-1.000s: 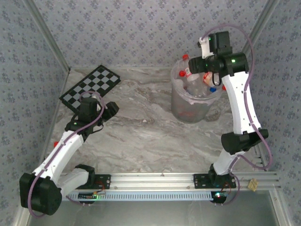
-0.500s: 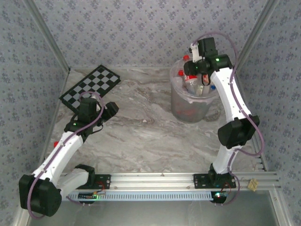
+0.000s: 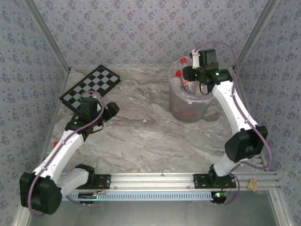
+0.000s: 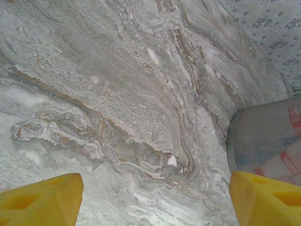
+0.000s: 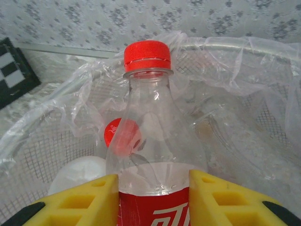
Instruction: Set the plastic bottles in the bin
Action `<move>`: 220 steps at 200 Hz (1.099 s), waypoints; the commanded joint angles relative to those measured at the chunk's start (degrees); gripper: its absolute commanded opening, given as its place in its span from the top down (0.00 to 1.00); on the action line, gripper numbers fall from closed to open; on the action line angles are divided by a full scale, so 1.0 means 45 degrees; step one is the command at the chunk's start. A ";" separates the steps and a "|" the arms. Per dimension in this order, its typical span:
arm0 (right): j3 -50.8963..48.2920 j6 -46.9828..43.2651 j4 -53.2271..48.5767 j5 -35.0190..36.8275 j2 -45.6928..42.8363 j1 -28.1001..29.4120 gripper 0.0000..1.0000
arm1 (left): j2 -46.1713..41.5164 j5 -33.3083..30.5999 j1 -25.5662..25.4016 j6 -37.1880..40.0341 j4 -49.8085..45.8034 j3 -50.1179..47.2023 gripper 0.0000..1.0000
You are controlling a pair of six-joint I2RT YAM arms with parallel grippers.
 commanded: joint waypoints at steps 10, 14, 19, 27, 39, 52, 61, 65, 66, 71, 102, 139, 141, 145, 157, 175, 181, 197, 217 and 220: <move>-0.0813 0.0924 -0.2020 -0.2728 0.0196 0.0817 0.58 | -0.0124 0.0129 0.0125 0.0114 0.0075 0.0469 0.19; -0.0804 0.0967 -0.2046 -0.2905 0.0175 0.0878 0.58 | -0.0129 0.0125 0.0125 0.0118 0.0052 0.0487 0.19; -0.0770 0.1022 -0.2064 -0.3130 0.0174 0.0951 0.58 | -0.0130 0.0100 0.0125 0.0149 0.0015 0.0505 0.19; -0.0694 0.1077 -0.2122 -0.3435 0.0179 0.1094 0.58 | -0.0159 0.0067 0.0115 0.0168 -0.0015 0.0521 0.19; -0.0558 0.1133 -0.2157 -0.3689 0.0228 0.1353 0.58 | -0.0205 0.0012 0.0125 0.0244 -0.0067 0.0575 0.19; -0.0382 0.1166 -0.2236 -0.3775 0.0359 0.1834 0.58 | -0.0265 -0.0186 0.0125 0.0360 -0.0173 0.0672 0.19; -0.0235 0.1192 -0.2229 -0.3814 0.0489 0.2220 0.58 | -0.0322 -0.0406 0.0125 0.0472 -0.0281 0.0736 0.19; -0.0142 0.1197 -0.2205 -0.3850 0.0572 0.2402 0.58 | -0.0342 -0.0500 0.0125 0.0504 -0.0317 0.0756 0.19; -0.0121 0.1196 -0.2202 -0.3852 0.0588 0.2446 0.58 | -0.0353 -0.0520 0.0125 0.0526 -0.0322 0.0759 0.19; 0.0011 0.1195 -0.2184 -0.3854 0.0675 0.2676 0.58 | -0.0381 -0.0616 0.0140 0.0597 -0.0397 0.0778 0.19; 0.1499 0.1065 -0.2226 -0.3481 0.1392 0.3990 0.55 | -0.0519 -0.0956 0.0184 0.0831 -0.0817 0.0888 0.18; 0.4255 0.0585 -0.3266 -0.2511 0.2012 0.4384 0.43 | -0.0829 -0.1421 0.0223 0.1195 -0.1311 0.1010 0.18; 0.4480 0.0510 -0.3423 -0.2444 0.2035 0.4385 0.43 | -0.0861 -0.1444 0.0223 0.1231 -0.1321 0.1014 0.17; 0.4863 0.0375 -0.3738 -0.2257 0.2093 0.4385 0.41 | -0.0914 -0.1465 0.0223 0.1333 -0.1319 0.1025 0.17; 0.5767 0.0012 -0.4571 -0.1417 0.2122 0.4382 0.35 | -0.1017 -0.1563 0.0223 0.1614 -0.1291 0.1058 0.16; 0.6103 -0.0407 -0.5107 -0.0612 0.1631 0.4099 0.30 | -0.1028 -0.1679 0.0242 0.2209 -0.1130 0.1178 0.13; 0.5998 -0.0451 -0.5126 -0.0437 0.1396 0.3877 0.29 | -0.0999 -0.1781 0.0242 0.2465 -0.1100 0.1246 0.12; 0.5135 -0.0419 -0.4824 0.0106 0.0274 0.3010 0.25 | -0.0885 -0.2460 0.0241 0.3301 -0.1031 0.1437 0.08; 0.2932 -0.0073 -0.3843 0.1100 -0.1484 0.1482 0.11 | -0.0652 -0.4026 0.0262 0.4567 -0.1108 0.1562 0.00; 0.2518 -0.0030 -0.3630 0.1233 -0.1779 0.1198 0.08 | -0.0612 -0.4206 0.0262 0.4758 -0.1109 0.1545 0.00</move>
